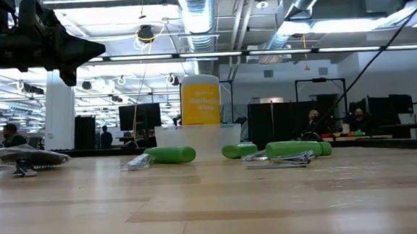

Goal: Pick & Place Travel size toiletries
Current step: Put the bottom right black hairbrush into the right white bin

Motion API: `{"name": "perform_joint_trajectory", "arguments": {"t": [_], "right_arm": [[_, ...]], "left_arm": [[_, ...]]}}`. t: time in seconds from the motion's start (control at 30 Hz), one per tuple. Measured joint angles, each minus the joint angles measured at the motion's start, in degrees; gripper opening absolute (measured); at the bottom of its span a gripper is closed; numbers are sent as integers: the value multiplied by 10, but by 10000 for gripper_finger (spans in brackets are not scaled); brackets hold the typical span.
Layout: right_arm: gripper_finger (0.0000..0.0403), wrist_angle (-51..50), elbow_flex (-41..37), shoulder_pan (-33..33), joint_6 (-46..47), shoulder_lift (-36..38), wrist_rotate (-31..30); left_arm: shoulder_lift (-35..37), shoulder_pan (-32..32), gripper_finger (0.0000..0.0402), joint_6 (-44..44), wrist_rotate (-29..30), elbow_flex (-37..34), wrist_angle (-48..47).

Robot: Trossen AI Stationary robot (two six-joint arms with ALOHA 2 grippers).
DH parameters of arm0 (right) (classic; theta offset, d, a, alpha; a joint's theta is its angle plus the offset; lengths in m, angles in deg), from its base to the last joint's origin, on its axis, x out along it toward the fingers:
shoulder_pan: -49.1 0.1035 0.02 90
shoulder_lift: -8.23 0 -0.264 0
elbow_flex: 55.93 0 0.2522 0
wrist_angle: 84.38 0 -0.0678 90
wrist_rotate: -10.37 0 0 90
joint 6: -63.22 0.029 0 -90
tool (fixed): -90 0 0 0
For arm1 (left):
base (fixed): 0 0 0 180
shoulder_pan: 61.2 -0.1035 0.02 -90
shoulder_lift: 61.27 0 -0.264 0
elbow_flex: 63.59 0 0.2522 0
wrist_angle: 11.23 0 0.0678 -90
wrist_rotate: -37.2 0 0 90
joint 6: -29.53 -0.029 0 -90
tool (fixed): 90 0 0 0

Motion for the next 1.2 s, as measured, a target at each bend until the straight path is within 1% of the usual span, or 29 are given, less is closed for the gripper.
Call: {"name": "perform_joint_trajectory", "arguments": {"t": [0.13,0.27,0.37,0.47,0.57,0.8,1.03,1.13,1.2], "right_arm": [[0,-14,0,85,148,-37,-18],[0,-20,0,156,252,-87,-18],[0,-24,0,190,313,-129,-19],[0,-24,0,203,351,-179,-20],[0,-19,0,204,360,-230,-24],[0,43,0,181,340,-323,-23],[0,51,0,179,326,-381,-24],[0,58,0,184,324,-399,-47],[1,67,0,184,323,-407,-49]], "left_arm": [[0,0,2,0,0,0,0],[0,0,2,0,0,0,0],[0,0,2,0,0,0,0],[0,0,2,0,0,0,1],[0,0,2,0,0,0,1],[0,0,2,0,0,0,5],[0,0,2,0,0,0,6],[0,0,2,0,0,0,9],[0,0,2,0,0,0,9]]}}
